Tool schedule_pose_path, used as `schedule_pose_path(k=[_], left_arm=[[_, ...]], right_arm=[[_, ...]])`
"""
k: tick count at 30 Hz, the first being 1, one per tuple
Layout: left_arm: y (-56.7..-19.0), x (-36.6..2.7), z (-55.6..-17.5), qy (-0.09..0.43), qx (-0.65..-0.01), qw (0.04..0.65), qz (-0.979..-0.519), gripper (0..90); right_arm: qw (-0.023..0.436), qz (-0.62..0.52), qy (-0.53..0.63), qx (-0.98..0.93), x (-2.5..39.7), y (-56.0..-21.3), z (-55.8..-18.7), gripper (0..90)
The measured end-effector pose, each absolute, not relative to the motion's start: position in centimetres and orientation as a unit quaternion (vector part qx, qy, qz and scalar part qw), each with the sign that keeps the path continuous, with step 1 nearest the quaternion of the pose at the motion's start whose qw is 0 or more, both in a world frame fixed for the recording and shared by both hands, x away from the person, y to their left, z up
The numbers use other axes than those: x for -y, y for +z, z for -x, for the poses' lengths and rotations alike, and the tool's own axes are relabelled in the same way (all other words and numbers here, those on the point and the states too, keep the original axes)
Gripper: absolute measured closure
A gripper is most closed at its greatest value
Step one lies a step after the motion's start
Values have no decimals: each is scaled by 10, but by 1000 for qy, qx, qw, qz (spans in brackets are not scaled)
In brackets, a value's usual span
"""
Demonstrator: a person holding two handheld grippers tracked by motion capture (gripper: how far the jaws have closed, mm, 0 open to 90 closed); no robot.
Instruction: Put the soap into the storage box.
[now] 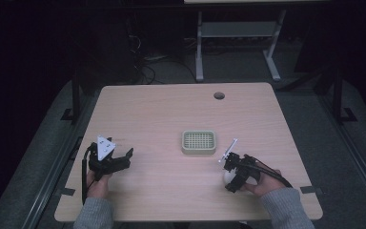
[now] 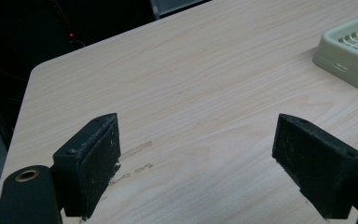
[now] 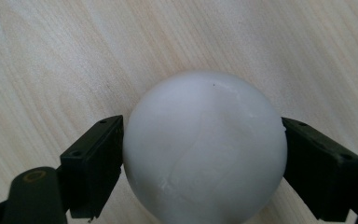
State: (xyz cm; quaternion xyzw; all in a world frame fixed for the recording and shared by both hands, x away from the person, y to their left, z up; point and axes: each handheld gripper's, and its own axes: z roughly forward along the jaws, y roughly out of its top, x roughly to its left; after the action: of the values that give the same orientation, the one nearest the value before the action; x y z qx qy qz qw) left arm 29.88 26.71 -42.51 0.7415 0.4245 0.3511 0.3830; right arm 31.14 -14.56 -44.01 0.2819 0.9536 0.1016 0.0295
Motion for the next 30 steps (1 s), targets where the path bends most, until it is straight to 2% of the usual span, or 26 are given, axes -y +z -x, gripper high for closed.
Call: schedule_pose_path(k=[15,30], left_arm=[[-425,-266,-299,352,-422,382,-743,148],[-425,-266,-298,353,-422,383,-742,148]], right_arm=[[25,-281,84,-956,144,-443,-312,223],[23,-275,84,-958,144,-442,-312,231]])
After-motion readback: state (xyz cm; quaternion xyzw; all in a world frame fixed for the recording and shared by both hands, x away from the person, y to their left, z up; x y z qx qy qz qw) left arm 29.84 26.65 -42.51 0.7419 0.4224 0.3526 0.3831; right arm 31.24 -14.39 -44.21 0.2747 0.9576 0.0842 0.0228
